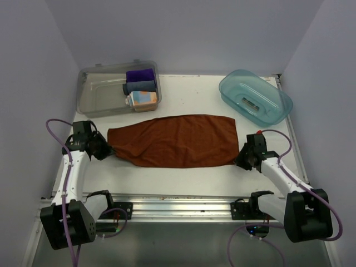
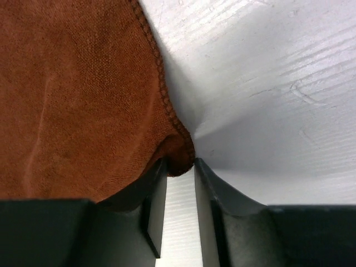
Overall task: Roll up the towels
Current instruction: Flatten the towel
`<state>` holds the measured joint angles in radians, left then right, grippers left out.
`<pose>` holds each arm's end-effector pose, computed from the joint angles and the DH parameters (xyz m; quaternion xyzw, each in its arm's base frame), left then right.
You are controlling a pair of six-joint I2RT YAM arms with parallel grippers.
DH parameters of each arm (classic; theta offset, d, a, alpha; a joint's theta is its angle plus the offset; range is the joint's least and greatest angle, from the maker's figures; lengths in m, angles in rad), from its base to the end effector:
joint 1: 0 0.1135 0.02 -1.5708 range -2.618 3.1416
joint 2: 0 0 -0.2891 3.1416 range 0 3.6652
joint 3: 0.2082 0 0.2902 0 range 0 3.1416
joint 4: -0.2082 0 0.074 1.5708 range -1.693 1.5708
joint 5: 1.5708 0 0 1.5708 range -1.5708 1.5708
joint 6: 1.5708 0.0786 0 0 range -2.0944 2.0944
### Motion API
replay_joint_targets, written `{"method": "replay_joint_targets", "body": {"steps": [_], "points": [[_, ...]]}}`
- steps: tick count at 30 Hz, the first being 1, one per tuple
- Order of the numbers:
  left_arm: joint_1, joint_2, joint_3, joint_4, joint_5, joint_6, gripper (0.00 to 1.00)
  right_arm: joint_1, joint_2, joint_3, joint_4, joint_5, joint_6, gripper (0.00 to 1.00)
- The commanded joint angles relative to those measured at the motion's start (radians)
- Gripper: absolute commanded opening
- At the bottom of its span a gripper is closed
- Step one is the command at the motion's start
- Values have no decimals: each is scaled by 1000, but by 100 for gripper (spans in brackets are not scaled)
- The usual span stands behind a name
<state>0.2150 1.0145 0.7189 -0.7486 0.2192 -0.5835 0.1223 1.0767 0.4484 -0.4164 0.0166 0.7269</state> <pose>0.2305 0.0328 0.2034 -0.3468 0.8953 -0.1512 0.2350 0.2230 0.0261 0.1177 0.2895 0.9211 0.0998 0.2402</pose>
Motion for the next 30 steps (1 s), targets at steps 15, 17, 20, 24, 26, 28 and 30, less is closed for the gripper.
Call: {"method": "replay_joint_targets", "body": {"steps": [15,17,20,24,26,28,30], "points": [[11,-4,210,-34,29,19,0,-4,-216,301,-234,195,-33,0],[11,-20,244,-43,46,-5,0,-4,-236,393,-268,204,-53,0],[11,-63,287,21,127,-82,0,-4,-261,509,-324,212,-72,0],[11,-86,394,71,189,-133,0,-4,-285,686,-380,230,-96,0],[12,-83,489,52,169,-134,0,-4,-291,751,-413,241,-115,0],[11,-88,543,49,166,-136,0,-4,-300,841,-435,269,-133,0],[11,-96,609,51,178,-136,0,-4,-311,919,-464,289,-145,0]]}}
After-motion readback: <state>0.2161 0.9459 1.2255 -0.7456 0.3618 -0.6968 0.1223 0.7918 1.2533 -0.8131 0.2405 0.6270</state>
